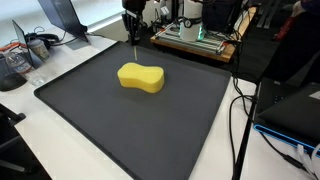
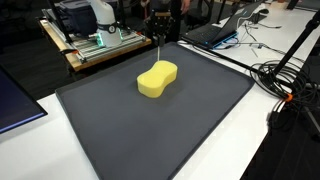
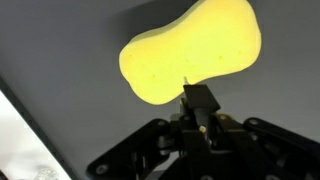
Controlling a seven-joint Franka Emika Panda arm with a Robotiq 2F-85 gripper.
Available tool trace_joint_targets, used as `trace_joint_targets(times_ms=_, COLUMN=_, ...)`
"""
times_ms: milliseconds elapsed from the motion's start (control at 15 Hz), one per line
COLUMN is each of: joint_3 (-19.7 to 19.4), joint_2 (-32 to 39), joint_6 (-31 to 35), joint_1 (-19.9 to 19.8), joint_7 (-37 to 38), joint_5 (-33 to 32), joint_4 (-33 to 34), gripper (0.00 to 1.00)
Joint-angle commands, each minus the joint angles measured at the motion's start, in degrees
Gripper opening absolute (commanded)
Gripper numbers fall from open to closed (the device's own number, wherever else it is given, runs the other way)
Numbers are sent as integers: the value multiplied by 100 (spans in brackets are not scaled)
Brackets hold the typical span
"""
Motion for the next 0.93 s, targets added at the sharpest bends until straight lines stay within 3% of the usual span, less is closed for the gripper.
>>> trace_joint_targets(times_ms=0, joint_3=-593, joint_2=635, joint_6=-42, joint_1=456, joint_7=146, joint_5=0, joint_4=566, gripper=3)
trace_joint_targets(times_ms=467, joint_3=-1276, joint_2=1319, joint_6=8, joint_1=820, joint_7=82, joint_5=111, joint_4=908, gripper=3)
trace_joint_targets(times_ms=867, joint_3=-1370, joint_2=1993, joint_6=500, joint_1=695, joint_7=-877, joint_5=1020, joint_4=872, gripper=3)
